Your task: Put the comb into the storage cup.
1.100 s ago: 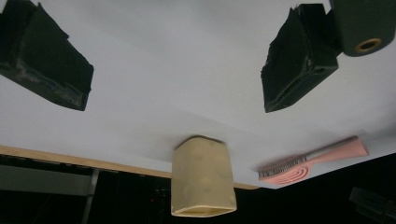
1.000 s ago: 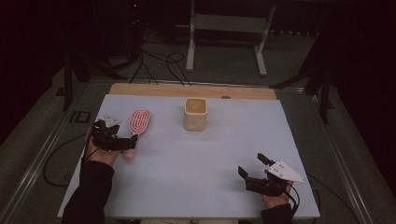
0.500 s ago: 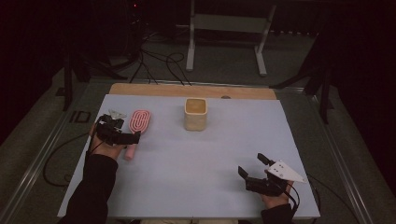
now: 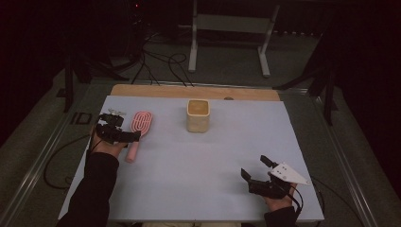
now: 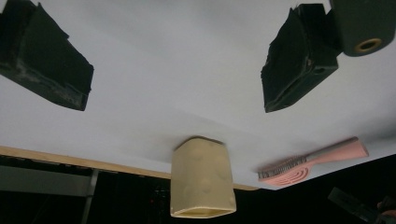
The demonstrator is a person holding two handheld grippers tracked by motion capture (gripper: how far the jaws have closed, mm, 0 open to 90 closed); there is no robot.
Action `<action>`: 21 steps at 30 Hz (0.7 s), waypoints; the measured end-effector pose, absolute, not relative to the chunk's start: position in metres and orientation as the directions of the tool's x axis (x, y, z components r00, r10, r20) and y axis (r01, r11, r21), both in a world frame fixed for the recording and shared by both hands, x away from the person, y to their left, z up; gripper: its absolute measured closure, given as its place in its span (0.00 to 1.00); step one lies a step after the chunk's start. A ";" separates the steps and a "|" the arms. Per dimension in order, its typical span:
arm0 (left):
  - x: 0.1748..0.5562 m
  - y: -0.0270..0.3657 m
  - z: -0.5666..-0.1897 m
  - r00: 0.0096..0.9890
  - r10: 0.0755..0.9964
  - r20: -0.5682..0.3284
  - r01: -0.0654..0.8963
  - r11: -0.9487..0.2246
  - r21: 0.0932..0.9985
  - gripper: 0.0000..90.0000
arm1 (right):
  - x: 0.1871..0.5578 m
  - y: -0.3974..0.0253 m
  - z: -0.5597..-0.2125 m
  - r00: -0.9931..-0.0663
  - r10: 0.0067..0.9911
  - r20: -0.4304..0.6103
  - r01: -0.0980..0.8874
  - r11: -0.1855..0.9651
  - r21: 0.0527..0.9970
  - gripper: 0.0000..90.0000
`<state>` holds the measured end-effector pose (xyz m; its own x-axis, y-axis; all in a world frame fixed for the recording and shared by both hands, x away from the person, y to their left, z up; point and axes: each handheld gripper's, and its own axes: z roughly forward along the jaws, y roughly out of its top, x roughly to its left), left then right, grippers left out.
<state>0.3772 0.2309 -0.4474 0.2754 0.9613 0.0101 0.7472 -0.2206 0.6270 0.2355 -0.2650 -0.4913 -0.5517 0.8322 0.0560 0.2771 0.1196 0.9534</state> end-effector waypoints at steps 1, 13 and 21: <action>0.378 0.231 -0.447 0.274 0.962 0.010 0.752 -0.221 0.622 0.01 | 0.236 -0.265 -0.491 -0.552 0.832 0.056 0.277 0.120 0.953 0.10; 0.388 0.228 -0.450 0.273 0.962 0.002 0.786 -0.225 0.576 0.01 | 0.236 -0.265 -0.491 -0.552 0.832 0.055 0.279 0.122 0.953 0.10; 0.393 0.229 -0.452 0.272 0.962 -0.008 0.808 -0.224 0.544 0.01 | 0.236 -0.265 -0.492 -0.553 0.832 0.054 0.279 0.123 0.953 0.10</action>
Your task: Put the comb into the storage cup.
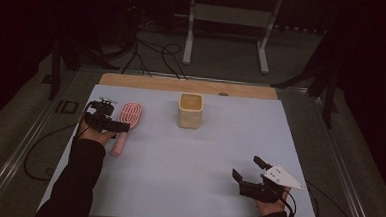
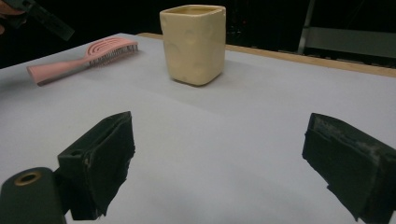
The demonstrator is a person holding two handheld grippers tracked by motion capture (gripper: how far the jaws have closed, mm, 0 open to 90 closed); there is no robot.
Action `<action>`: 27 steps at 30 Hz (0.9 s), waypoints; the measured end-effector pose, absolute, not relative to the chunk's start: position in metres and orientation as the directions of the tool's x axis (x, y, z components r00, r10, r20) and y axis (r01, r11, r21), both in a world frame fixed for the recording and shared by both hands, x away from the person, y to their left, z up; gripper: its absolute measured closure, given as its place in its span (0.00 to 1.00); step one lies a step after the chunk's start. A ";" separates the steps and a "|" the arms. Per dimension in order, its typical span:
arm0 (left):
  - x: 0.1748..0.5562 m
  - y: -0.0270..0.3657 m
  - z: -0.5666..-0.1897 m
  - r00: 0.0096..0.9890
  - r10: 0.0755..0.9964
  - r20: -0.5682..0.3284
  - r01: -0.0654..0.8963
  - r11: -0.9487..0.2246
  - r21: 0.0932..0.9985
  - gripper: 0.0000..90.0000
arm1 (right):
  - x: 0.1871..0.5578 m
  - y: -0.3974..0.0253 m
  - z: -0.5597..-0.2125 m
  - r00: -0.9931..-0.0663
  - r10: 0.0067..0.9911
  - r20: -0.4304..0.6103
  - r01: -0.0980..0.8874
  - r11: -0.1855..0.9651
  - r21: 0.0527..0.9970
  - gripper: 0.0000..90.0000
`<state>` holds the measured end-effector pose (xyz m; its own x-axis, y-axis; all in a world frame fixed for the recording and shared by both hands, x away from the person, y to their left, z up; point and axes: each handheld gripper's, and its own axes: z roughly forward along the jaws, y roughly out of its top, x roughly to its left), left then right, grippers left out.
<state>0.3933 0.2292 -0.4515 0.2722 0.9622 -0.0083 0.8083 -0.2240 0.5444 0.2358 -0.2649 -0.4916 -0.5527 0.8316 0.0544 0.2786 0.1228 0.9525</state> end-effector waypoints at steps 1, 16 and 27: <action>0.395 0.229 -0.452 0.269 0.963 -0.014 0.813 -0.219 0.540 0.01 | 0.236 -0.265 -0.492 -0.553 0.831 0.055 0.279 0.123 0.952 0.10; 0.405 0.225 -0.458 0.276 0.961 -0.009 0.840 -0.236 0.488 0.01 | 0.236 -0.265 -0.492 -0.553 0.831 0.056 0.283 0.124 0.951 0.10; 0.410 0.224 -0.464 0.272 0.962 -0.018 0.860 -0.235 0.454 0.01 | 0.236 -0.265 -0.492 -0.553 0.832 0.055 0.283 0.125 0.951 0.10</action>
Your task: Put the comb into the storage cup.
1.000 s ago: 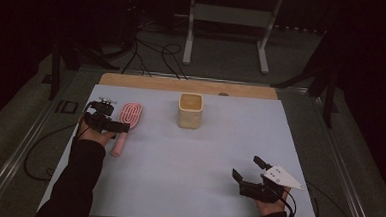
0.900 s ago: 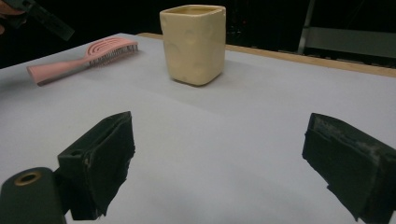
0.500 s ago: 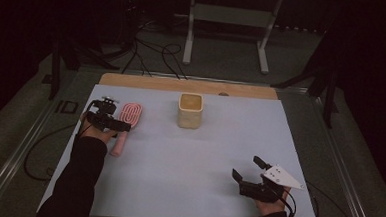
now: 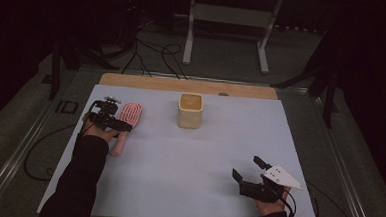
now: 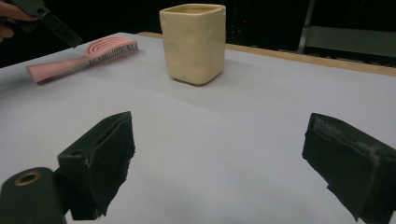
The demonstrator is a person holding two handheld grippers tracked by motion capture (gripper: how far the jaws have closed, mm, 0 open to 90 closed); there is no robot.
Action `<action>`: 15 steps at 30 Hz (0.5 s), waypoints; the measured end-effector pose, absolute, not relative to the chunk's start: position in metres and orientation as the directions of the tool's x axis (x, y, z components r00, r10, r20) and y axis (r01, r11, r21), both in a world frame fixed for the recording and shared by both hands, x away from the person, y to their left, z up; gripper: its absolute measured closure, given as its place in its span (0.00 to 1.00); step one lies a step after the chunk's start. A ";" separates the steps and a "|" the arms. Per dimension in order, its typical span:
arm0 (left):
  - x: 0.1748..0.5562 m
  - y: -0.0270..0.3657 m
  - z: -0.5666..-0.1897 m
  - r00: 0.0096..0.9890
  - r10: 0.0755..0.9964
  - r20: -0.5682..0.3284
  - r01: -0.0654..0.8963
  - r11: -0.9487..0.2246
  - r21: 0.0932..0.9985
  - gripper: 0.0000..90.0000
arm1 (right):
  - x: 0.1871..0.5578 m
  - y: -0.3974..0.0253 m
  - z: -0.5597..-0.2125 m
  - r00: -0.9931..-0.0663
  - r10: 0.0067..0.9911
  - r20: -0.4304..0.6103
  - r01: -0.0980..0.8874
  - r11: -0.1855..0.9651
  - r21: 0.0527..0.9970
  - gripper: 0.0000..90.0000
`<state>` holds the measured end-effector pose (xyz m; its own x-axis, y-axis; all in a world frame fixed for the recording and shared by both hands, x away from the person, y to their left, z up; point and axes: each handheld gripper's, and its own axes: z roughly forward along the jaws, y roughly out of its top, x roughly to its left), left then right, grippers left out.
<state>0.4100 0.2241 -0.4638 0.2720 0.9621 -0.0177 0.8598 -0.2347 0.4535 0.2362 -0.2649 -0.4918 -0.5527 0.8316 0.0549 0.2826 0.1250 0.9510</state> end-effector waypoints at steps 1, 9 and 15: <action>0.410 0.224 -0.464 0.277 0.961 -0.015 0.862 -0.242 0.445 0.01 | 0.236 -0.265 -0.492 -0.553 0.832 0.054 0.282 0.126 0.951 0.10; 0.415 0.220 -0.468 0.277 0.961 -0.017 0.873 -0.244 0.422 0.01 | 0.237 -0.265 -0.492 -0.553 0.832 0.054 0.283 0.127 0.951 0.10; 0.419 0.215 -0.470 0.280 0.960 -0.031 0.884 -0.245 0.398 0.03 | 0.237 -0.265 -0.492 -0.553 0.832 0.052 0.283 0.128 0.950 0.10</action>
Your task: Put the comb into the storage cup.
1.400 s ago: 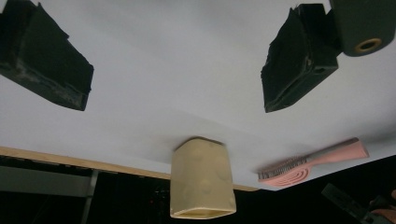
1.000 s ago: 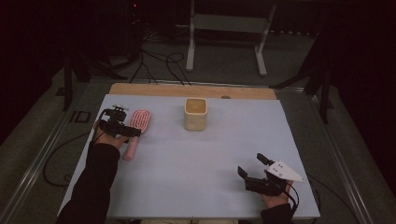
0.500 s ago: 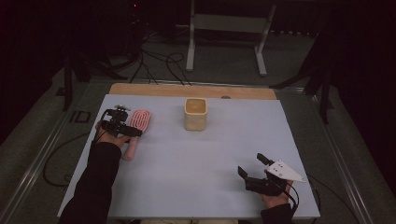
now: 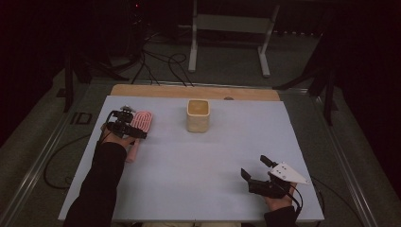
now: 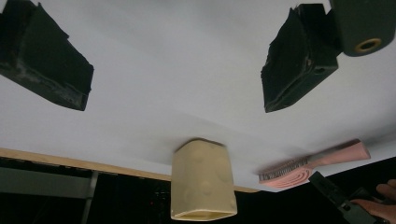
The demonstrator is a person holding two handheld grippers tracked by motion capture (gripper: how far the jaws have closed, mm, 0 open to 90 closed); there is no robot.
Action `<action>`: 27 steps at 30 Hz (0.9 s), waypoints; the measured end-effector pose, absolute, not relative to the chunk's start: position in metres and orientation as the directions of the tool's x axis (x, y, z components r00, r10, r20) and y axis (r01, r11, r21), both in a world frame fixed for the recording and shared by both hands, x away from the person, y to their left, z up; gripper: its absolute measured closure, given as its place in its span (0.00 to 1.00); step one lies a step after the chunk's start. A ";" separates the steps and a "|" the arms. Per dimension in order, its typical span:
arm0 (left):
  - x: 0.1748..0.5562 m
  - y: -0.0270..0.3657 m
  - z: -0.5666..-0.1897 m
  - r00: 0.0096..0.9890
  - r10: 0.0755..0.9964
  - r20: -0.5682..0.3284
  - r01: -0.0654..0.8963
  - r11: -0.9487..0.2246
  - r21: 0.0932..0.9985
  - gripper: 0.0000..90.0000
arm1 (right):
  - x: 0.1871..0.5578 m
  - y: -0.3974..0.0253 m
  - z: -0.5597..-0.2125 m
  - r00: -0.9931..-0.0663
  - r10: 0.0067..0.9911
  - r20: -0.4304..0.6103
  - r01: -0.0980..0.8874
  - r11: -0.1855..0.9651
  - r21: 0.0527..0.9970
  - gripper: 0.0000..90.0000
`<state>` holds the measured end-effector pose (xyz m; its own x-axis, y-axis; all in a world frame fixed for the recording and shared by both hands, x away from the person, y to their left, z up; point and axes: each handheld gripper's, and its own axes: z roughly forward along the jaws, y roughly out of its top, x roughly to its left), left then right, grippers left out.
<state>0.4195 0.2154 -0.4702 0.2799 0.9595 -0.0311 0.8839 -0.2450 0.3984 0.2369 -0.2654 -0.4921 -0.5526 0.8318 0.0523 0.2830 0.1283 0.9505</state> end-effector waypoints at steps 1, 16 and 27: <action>0.420 0.215 -0.471 0.282 0.959 -0.034 0.885 -0.246 0.395 0.04 | 0.237 -0.265 -0.492 -0.552 0.832 0.053 0.283 0.128 0.950 0.10; 0.426 0.213 -0.480 0.233 0.972 -0.035 0.914 -0.207 0.348 0.30 | 0.237 -0.266 -0.492 -0.549 0.834 0.053 0.286 0.128 0.950 0.10; 0.430 0.212 -0.488 0.198 0.978 -0.071 0.938 -0.168 0.302 0.54 | 0.238 -0.266 -0.492 -0.548 0.835 0.053 0.287 0.128 0.949 0.10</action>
<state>0.4301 0.2118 -0.4876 0.1984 0.9775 -0.0713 0.9383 -0.1685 0.3020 0.2376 -0.2660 -0.4923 -0.5477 0.8350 0.0533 0.2870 0.1276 0.9494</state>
